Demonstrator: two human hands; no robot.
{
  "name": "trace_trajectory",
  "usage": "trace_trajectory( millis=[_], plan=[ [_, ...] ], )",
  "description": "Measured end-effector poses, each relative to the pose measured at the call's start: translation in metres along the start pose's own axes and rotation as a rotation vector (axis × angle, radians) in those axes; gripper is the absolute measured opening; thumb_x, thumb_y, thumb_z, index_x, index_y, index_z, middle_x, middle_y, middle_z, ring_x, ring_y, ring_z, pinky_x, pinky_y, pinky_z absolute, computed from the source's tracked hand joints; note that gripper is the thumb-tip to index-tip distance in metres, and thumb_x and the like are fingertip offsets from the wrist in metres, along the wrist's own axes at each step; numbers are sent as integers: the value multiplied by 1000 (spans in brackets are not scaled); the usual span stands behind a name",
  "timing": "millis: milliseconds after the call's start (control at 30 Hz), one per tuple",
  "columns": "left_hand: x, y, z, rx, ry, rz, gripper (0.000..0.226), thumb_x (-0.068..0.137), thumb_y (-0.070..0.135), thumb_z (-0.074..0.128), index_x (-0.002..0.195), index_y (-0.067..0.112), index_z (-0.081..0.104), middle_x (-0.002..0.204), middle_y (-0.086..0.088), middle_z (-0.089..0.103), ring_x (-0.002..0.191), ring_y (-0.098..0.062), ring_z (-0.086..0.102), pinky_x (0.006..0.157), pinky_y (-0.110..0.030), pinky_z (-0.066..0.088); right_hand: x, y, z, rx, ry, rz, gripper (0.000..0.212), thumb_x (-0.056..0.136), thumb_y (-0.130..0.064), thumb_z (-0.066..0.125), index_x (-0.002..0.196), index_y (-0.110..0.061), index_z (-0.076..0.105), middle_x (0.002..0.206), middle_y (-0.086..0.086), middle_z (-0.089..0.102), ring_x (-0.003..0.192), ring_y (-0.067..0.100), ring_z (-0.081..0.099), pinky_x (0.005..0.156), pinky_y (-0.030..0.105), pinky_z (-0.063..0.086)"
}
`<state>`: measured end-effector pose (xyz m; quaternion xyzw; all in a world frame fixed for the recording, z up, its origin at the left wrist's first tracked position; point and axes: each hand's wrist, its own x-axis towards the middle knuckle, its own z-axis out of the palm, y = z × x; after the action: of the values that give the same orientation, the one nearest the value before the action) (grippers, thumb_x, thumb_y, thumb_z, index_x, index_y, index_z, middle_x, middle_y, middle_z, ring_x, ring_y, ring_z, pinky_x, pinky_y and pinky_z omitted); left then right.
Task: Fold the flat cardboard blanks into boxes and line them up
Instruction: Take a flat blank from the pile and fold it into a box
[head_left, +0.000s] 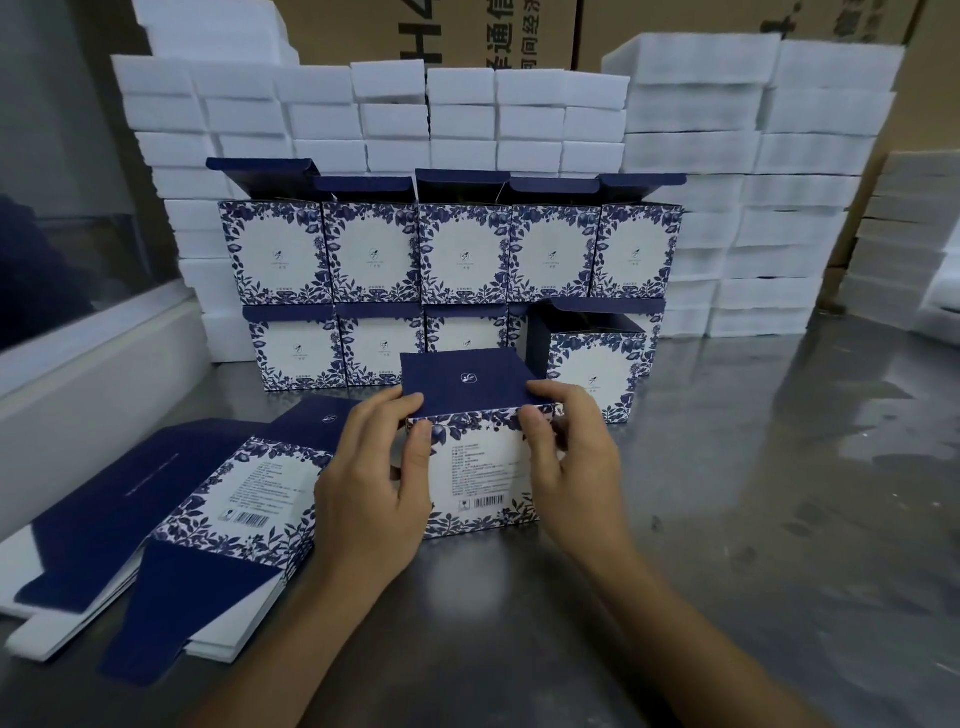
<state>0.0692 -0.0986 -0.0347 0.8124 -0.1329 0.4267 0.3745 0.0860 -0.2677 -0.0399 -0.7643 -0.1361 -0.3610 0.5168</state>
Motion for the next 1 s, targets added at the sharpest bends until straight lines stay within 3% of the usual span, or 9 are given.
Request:
trace_trajectory(
  millis=[233, 367, 433, 500, 600, 733, 833, 933, 1000],
  plan=[
    [0, -2, 1, 6, -10, 4, 32, 99, 19, 45, 123, 5, 61, 128, -10, 60, 117, -19, 56, 91, -6, 35, 6, 4, 0, 163, 37, 65, 16, 100, -32, 51, 105, -33, 66, 99, -15, 67, 88, 5, 64, 75, 19, 48],
    [-4, -10, 2, -52, -17, -65, 30, 103, 13, 42, 130, 10, 54, 108, -19, 65, 93, -39, 63, 72, -30, 45, 6, 11, -1, 319, -21, 301, 33, 106, -17, 45, 125, -42, 54, 117, -9, 65, 103, 22, 66, 89, 48, 57],
    [-6, -14, 2, -56, -27, -72, 33, 101, 12, 43, 134, 13, 52, 101, -22, 65, 87, -43, 62, 66, -31, 42, 4, 12, -1, 278, -112, 356, 43, 103, -16, 54, 134, -43, 44, 130, -2, 59, 112, 16, 64, 100, 47, 53],
    [-5, -18, 2, -85, -41, -121, 38, 102, 19, 44, 140, 19, 47, 110, -22, 64, 96, -44, 61, 73, -39, 49, 1, 12, -2, 358, -195, 442, 60, 95, -29, 65, 144, -44, 34, 138, -4, 51, 89, 5, 70, 82, 36, 60],
    [-6, -18, -1, -187, -72, -169, 61, 96, 49, 44, 151, 25, 31, 153, -3, 40, 141, -18, 37, 114, -36, 35, -2, 15, -3, 435, -318, 489, 87, 74, -44, 74, 149, -39, 31, 135, -6, 57, 79, 7, 72, 59, 26, 57],
    [-6, -15, 0, -326, -135, -137, 104, 77, 83, 44, 155, 25, 7, 164, 9, -2, 147, 5, -3, 112, -5, 6, -7, 15, 4, 360, -352, 327, 54, 75, -39, 80, 122, -23, 59, 115, -3, 70, 88, 8, 73, 67, 22, 57],
    [-5, -18, -1, -345, -104, -184, 91, 75, 76, 52, 150, 40, 16, 164, 11, 8, 146, 7, 8, 111, -5, 16, -3, 11, 1, 350, -309, 303, 16, 89, -45, 67, 91, -31, 72, 87, -13, 73, 71, 0, 65, 62, 13, 49],
    [-4, -20, -3, -389, -58, -206, 50, 84, 61, 49, 132, 53, 38, 151, 5, 42, 136, -8, 42, 109, -31, 40, 2, 9, -4, 359, -254, 424, 49, 92, -55, 40, 79, -25, 75, 74, -7, 73, 54, 6, 54, 55, 18, 46],
    [-4, -21, -3, -373, -34, -190, 36, 88, 58, 46, 123, 53, 44, 133, 14, 56, 119, -6, 55, 97, -28, 48, 3, 9, -3, 391, -210, 430, 44, 93, -51, 44, 94, -17, 72, 73, 1, 70, 56, 11, 57, 54, 22, 49]
  ],
)
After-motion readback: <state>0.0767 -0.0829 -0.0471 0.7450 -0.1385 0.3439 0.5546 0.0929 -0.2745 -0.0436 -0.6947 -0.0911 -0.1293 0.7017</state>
